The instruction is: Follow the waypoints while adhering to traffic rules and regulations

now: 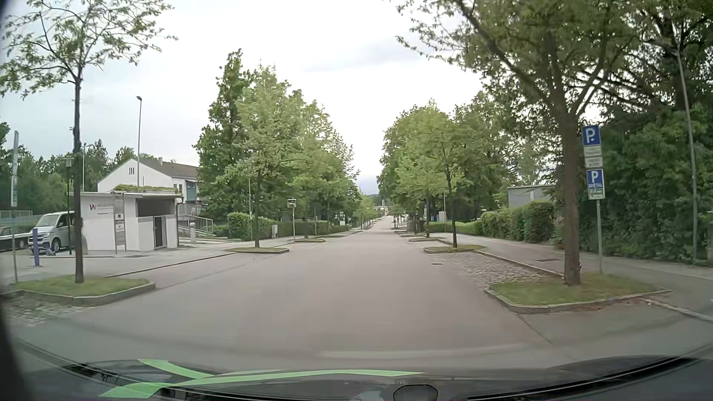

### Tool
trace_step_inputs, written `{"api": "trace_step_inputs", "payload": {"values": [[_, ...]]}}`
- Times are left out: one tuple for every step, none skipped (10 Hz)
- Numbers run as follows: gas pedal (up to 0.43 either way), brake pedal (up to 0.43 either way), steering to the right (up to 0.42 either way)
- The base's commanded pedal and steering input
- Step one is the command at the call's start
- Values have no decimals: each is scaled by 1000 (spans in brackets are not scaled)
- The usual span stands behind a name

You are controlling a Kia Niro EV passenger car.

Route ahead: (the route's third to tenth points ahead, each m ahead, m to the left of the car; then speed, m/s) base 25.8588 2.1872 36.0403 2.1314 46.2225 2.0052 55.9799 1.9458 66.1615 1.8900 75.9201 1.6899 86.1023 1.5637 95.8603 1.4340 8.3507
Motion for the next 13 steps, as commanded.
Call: {"api": "trace_step_inputs", "payload": {"values": [[20, 0, -2], [20, 0, -2], [20, 0, -2], [20, 0, -2], [20, 0, -2], [20, 0, -2], [20, 0, -2], [20, 0, -2], [20, 0, -2], [20, 0, -2], [20, 0, -2], [20, 0, -2], [20, 0, -3]]}}
